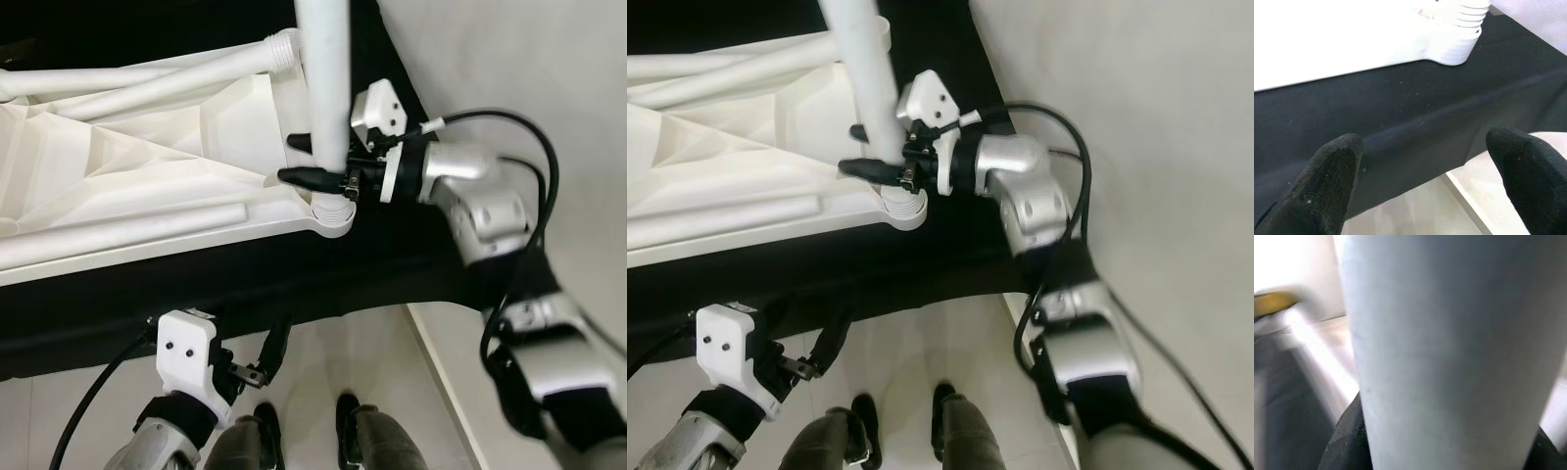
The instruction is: Building children table
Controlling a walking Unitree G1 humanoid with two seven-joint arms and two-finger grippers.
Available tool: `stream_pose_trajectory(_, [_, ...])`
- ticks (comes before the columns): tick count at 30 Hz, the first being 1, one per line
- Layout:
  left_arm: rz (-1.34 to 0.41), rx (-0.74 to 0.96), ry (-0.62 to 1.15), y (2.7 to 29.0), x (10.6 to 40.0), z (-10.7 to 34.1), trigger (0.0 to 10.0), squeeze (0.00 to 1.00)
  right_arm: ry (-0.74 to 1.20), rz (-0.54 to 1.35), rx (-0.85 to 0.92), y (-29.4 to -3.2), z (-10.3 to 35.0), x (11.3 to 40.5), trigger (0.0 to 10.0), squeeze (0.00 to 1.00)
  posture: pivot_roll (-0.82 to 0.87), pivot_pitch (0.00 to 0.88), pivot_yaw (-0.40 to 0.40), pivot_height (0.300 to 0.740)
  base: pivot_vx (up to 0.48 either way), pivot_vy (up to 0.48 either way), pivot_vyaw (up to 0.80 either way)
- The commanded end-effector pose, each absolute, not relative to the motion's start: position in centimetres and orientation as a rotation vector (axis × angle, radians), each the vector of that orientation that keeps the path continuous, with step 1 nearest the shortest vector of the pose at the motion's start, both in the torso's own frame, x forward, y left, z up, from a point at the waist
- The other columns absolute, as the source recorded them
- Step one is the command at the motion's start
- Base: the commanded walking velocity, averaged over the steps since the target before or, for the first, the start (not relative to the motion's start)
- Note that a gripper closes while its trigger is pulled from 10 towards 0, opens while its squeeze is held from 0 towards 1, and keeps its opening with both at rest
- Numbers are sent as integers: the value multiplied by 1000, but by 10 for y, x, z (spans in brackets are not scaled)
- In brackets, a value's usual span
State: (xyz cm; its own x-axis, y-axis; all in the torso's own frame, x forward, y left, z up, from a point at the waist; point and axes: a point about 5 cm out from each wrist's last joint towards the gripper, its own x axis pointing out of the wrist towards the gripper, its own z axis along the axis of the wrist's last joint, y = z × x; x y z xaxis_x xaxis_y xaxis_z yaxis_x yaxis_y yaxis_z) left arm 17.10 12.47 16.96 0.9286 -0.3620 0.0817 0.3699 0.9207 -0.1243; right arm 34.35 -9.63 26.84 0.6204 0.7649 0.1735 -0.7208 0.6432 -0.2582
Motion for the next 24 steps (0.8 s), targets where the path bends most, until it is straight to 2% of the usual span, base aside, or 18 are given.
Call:
stream_pose_trajectory(1, [-364,-147,-35,126,169,166,10000,0,42,598,-167,-114,196,340,10000,0,-32,392,17,740,0,0,0])
stream_pose_trajectory(2, [-359,-149,-36,128,169,166,10000,0,53,539,-148,-109,188,329,10000,0,-47,402,30,740,0,0,0])
stream_pose_trajectory(5, [-358,-150,-39,128,171,166,10000,0,55,525,-116,-99,184,321,10000,0,-52,396,37,740,0,0,0])
stream_pose_trajectory(12, [-368,-144,-36,128,173,165,10000,0,20,556,-111,-83,194,333,10000,0,-44,375,38,740,0,0,0])
stream_pose_trajectory(24, [-337,-132,-57,131,180,164,10000,0,22,490,-97,-83,205,340,10000,0,-38,338,14,740,0,0,0])
